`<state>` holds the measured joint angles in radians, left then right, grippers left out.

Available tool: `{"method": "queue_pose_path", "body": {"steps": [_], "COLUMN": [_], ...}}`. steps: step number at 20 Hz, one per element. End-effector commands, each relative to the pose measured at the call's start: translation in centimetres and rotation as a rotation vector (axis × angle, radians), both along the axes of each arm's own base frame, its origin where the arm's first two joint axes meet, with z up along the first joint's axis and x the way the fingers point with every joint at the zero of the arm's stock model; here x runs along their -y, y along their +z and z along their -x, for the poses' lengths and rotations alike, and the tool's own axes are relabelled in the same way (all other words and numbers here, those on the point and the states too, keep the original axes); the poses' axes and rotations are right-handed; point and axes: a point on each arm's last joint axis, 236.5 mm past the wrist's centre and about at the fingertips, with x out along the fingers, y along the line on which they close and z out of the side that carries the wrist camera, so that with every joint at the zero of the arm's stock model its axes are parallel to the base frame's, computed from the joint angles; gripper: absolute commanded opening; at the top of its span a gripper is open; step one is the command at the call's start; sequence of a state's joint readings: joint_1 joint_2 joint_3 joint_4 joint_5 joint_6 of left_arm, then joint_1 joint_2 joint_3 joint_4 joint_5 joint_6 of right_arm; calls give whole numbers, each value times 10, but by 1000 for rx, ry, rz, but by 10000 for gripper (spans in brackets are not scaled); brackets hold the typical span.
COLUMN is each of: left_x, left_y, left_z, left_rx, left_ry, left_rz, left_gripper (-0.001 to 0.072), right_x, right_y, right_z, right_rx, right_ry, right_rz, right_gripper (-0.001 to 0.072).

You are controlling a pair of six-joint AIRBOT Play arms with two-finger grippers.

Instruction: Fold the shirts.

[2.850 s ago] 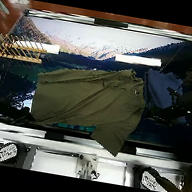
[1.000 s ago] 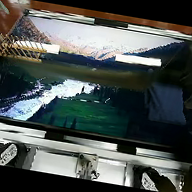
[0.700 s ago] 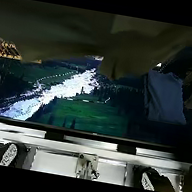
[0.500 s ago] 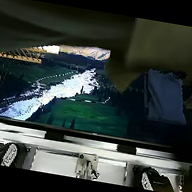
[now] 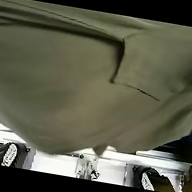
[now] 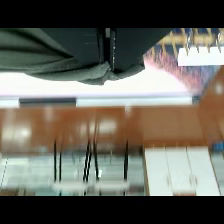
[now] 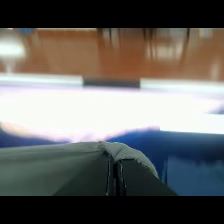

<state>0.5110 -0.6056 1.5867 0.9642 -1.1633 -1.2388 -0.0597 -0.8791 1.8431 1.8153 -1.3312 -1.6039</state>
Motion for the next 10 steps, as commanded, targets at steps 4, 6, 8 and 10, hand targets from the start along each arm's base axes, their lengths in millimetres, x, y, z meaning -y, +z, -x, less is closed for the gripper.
{"method": "queue_pose_path", "body": {"steps": [4,6,8,10], "left_x": [-35,-29,-30,-28], "left_y": [-288,-356,-389,-411], "left_z": [-68,-87,-128,-173], "left_rx": [-721,-878,-907,-913], "left_ry": [-86,-136,-139,-142], "left_rz": [228,290,303,303], "left_gripper": [29,30,30,30], "right_x": [-16,-24,-32,-37], "right_y": [-273,-334,-369,-386], "right_z": [-89,-121,-158,-198], "right_rx": [-786,-858,-851,-767], "right_ry": [43,41,25,-13], "right_rz": [-142,-210,-293,-400], "right_gripper": [58,58,58,58]}}
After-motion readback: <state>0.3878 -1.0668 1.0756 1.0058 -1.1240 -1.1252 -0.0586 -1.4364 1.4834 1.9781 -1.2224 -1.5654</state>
